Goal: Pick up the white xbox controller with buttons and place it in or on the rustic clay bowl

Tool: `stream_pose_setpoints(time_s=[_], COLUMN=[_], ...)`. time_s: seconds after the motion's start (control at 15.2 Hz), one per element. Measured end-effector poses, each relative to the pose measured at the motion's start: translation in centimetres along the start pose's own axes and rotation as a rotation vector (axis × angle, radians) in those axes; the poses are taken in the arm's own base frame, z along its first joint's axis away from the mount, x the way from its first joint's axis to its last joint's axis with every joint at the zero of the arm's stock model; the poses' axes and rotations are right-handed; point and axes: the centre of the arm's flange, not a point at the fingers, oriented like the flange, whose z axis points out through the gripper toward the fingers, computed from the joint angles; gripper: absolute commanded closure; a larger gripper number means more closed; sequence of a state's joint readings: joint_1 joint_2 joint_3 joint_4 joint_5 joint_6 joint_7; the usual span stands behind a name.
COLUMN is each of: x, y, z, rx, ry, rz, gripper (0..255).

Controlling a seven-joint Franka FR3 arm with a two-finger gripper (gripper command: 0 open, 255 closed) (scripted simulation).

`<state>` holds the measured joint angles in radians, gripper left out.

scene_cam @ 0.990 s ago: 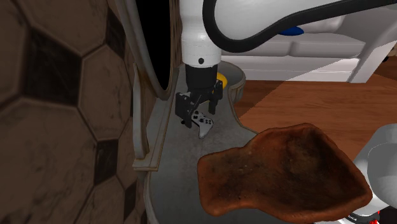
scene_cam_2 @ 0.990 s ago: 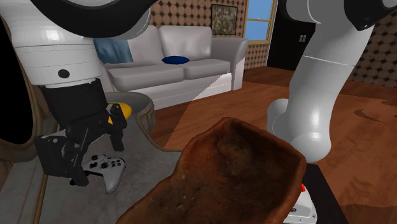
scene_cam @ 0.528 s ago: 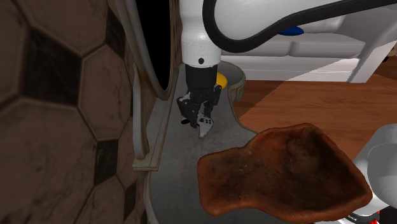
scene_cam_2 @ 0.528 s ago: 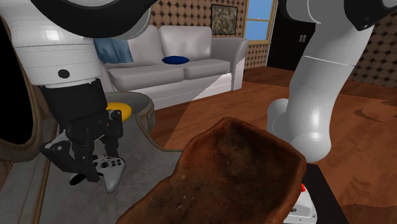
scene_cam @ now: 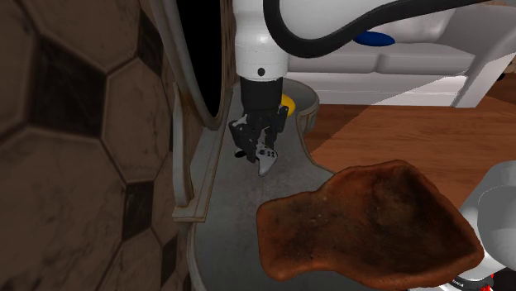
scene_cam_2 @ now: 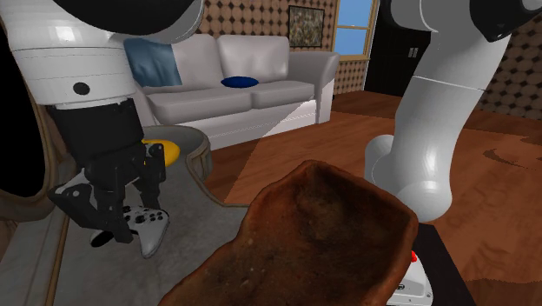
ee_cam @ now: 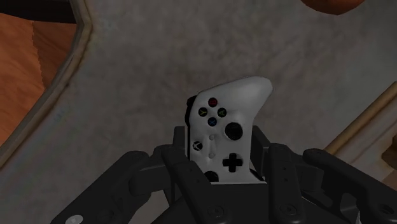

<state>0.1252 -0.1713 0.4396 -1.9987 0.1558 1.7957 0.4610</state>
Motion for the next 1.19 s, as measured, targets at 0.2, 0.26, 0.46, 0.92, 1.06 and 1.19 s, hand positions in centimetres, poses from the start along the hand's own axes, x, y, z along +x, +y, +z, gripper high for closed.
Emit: stream_pose_setpoints(time_s=[0.2,0.26,0.46,0.92,1.06,1.19], x=[-0.1,-0.2,-0.3,-0.6,-0.7,-0.7], y=[-0.1,0.0,-0.1,-0.3,-0.3,-0.4], z=[-1.5,-1.9,-3.6,-7.3,-8.3,-9.5], rx=[0.000,0.000,0.000,0.000,0.000,0.000], ry=[0.000,0.000,0.000,0.000,0.000,0.000], rz=[0.000,0.000,0.000,0.000,0.000,0.000], gripper=[255,255,255,255,255,255])
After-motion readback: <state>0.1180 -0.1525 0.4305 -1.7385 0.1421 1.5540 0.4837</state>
